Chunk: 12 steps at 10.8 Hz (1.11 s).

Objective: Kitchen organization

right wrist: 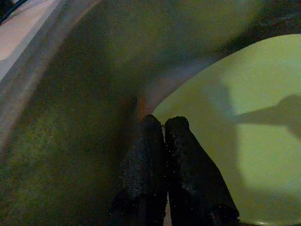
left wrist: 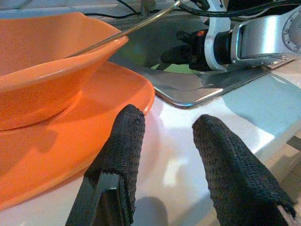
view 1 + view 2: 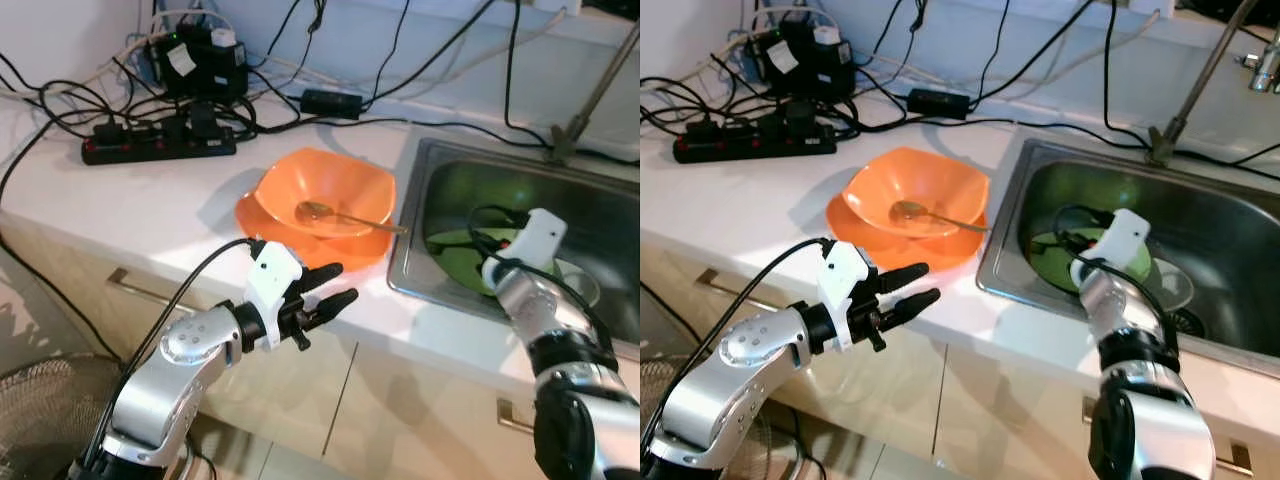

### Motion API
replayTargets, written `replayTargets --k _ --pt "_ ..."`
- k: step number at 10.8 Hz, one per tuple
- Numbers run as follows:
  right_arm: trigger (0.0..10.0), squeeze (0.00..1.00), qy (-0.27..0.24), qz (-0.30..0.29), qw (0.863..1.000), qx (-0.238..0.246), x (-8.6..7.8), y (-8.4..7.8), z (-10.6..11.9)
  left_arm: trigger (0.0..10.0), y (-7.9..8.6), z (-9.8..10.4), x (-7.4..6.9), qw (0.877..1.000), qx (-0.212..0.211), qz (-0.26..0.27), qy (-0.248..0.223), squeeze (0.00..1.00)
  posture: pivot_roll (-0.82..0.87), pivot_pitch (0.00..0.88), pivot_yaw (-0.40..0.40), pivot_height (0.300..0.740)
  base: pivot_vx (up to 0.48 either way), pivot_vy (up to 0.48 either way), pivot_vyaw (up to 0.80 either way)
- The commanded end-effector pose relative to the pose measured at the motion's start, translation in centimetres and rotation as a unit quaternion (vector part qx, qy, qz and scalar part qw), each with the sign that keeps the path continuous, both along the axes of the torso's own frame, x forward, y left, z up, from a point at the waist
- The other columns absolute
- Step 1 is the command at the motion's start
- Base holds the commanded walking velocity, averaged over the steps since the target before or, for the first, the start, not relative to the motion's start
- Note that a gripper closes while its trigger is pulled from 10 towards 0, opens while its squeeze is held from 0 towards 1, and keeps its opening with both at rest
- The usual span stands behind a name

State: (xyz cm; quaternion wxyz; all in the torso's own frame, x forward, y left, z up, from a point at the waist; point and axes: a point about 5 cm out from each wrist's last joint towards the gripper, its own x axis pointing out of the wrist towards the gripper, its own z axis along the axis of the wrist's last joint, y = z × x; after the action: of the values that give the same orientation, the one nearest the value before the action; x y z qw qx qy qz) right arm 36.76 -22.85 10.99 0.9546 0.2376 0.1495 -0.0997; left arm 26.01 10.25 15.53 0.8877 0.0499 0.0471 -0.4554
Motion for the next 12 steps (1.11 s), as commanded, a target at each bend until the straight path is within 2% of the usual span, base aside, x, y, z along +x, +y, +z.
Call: replayTargets --k 1,2,3,4,7,8,9,10,12 --pt "10.0 0.0 -0.01 0.003 1.0 -0.006 0.4 0.1 0.5 10.0 0.1 0.1 0.0 1.0 0.004 0.002 -0.006 0.0 0.22 0.012 -0.076 0.74 0.0 0.0 0.0" --pt "10.0 0.16 -0.009 0.005 1.0 -0.005 0.5 0.3 0.4 10.0 0.1 0.1 0.0 1.0 0.004 0.003 -0.006 0.0 0.22 0.013 -0.077 0.74 0.0 0.0 0.0" --pt "10.0 0.84 -0.008 0.006 1.0 -0.006 0.5 0.2 0.3 10.0 0.0 0.1 0.0 1.0 0.004 0.002 -0.006 0.0 0.21 0.013 -0.077 0.74 0.0 0.0 0.0" --pt "10.0 1.0 -0.01 0.006 1.0 -0.008 0.5 0.2 0.3 10.0 0.0 0.1 0.0 1.0 0.003 0.002 -0.006 0.0 0.21 0.013 -0.076 0.74 0.0 0.0 0.0" --pt "10.0 1.0 -0.013 0.006 1.0 -0.01 0.6 0.1 0.3 10.0 0.0 0.0 0.0 1.0 0.003 0.001 -0.005 0.0 0.21 0.013 -0.074 0.74 0.0 0.0 0.0" --pt "10.0 0.76 -0.02 0.007 1.0 -0.016 0.7 0.2 0.5 10.0 0.0 0.0 0.0 1.0 0.003 0.0 -0.005 0.0 0.22 0.012 -0.074 0.74 0.0 0.0 0.0" --pt "10.0 0.0 -0.038 0.006 0.999 -0.018 0.9 0.0 1.2 10.0 0.0 0.0 0.0 1.0 0.004 0.0 -0.006 0.0 0.22 0.012 -0.074 0.74 0.0 0.0 0.0" --pt "10.0 0.0 -0.058 0.012 0.998 -0.015 1.2 0.2 1.9 10.0 0.0 0.0 0.0 1.0 0.004 0.0 -0.005 0.0 0.21 0.009 -0.073 0.74 0.0 0.0 0.0" --pt "10.0 0.0 -0.111 0.044 0.993 0.024 1.6 0.9 3.8 10.0 0.0 0.0 0.0 1.0 0.004 -0.002 -0.006 0.0 0.21 0.003 -0.07 0.74 0.0 0.0 0.0"
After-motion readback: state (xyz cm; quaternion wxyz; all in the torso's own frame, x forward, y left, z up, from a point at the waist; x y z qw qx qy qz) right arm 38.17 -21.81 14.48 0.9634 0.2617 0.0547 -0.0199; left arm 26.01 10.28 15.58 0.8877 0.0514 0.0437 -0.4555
